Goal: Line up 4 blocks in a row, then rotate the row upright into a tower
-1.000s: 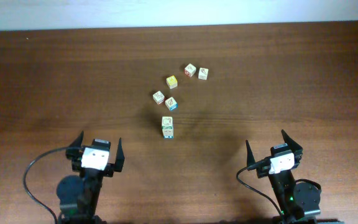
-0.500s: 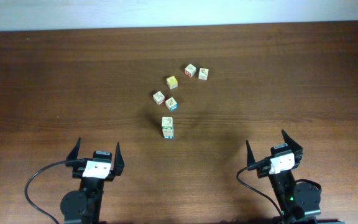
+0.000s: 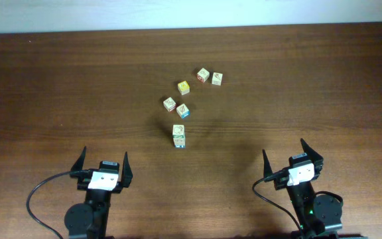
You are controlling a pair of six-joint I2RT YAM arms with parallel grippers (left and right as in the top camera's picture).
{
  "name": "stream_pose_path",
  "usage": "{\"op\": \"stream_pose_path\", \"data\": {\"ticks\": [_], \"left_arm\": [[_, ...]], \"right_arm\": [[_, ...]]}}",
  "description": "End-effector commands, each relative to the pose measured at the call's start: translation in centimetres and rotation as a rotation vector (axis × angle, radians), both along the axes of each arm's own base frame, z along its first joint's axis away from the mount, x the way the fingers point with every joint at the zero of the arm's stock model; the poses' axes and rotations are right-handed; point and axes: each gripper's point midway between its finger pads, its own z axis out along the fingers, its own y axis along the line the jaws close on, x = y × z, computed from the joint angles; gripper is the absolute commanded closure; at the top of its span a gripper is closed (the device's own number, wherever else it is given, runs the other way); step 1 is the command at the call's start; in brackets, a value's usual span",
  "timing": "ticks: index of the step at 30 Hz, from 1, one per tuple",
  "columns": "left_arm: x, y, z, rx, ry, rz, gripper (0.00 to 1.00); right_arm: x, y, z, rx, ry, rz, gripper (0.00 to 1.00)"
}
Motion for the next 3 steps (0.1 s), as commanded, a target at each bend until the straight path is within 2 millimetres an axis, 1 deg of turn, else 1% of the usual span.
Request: {"op": "stream_pose_path", "data": {"ticks": [1,3], "left_arm": [[-0.01,0.09,-0.14,0.013,-0.001,0.006,0.01],[-0.01,0.09,-0.14,0.013,-0.001,0.006,0.01]], "right_arm": [[0.04,-0.21,-0.32,0.006,0.007,-0.011,0.02],[0.04,-0.21,-0.31,0.006,0.006,-0.011,0.01]]}}
